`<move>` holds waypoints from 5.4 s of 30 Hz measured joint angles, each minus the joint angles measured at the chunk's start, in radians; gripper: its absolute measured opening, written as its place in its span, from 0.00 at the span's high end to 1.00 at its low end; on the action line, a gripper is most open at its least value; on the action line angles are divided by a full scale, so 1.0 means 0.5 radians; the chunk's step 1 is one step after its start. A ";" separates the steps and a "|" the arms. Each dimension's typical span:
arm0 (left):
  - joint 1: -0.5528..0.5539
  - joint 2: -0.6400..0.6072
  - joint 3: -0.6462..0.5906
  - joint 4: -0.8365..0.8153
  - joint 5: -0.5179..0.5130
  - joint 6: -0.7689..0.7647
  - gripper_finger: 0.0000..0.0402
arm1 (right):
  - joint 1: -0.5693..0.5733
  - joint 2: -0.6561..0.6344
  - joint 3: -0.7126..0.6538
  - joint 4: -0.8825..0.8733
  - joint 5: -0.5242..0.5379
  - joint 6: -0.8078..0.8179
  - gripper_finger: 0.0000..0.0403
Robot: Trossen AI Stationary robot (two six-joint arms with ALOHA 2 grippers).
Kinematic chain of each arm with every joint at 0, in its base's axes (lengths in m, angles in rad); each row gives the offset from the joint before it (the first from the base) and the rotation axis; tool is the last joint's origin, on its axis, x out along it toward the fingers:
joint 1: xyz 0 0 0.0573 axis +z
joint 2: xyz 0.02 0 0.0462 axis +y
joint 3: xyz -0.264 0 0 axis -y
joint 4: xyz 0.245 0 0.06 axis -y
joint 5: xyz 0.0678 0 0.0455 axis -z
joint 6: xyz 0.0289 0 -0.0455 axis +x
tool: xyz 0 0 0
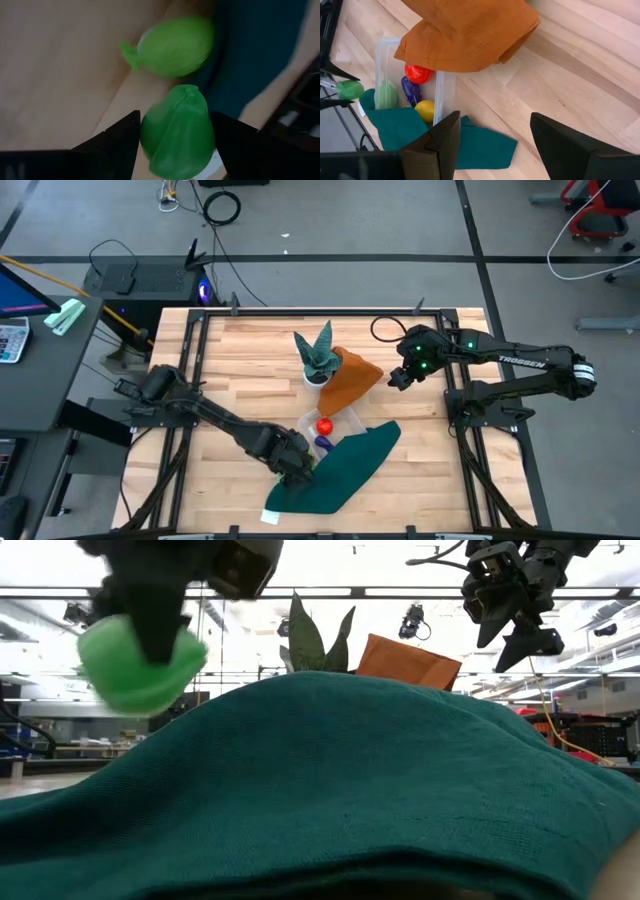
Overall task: Pick and placing Produce into tupperware
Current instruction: Put the green pear into the transparent bin, then put the green cantaloupe into the transparent bin
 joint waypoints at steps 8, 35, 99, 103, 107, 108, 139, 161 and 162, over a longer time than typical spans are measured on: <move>0.163 -0.132 0.000 0.195 -0.112 0.151 0.40 | 0.000 0.000 0.000 0.001 0.004 -0.013 0.50; 0.543 0.076 0.001 1.019 -0.398 0.999 0.42 | 0.000 0.000 0.000 -0.009 0.006 -0.020 0.50; 0.454 0.395 0.000 1.263 -0.743 1.097 0.36 | 0.001 0.000 0.000 -0.017 0.005 -0.019 0.50; 0.429 0.370 0.000 1.246 -0.743 1.087 0.36 | 0.001 -0.001 0.000 -0.017 0.005 -0.019 0.50; 0.392 0.273 0.000 1.161 -0.773 1.086 0.37 | 0.000 0.000 0.000 -0.016 0.005 -0.021 0.50; 0.382 0.245 0.000 1.104 -0.802 1.090 0.38 | 0.000 0.000 0.000 -0.017 0.005 -0.021 0.50; -0.285 -0.166 -0.128 -0.254 -0.985 -0.302 0.37 | 0.001 0.000 0.000 -0.017 0.010 -0.020 0.50; -0.246 -0.798 -1.099 1.139 -0.982 0.355 0.40 | 0.101 -0.001 0.000 -0.015 0.084 0.053 0.50; -0.246 -0.796 -1.099 1.168 -0.983 0.474 0.40 | 0.101 0.000 0.000 -0.015 0.084 0.053 0.50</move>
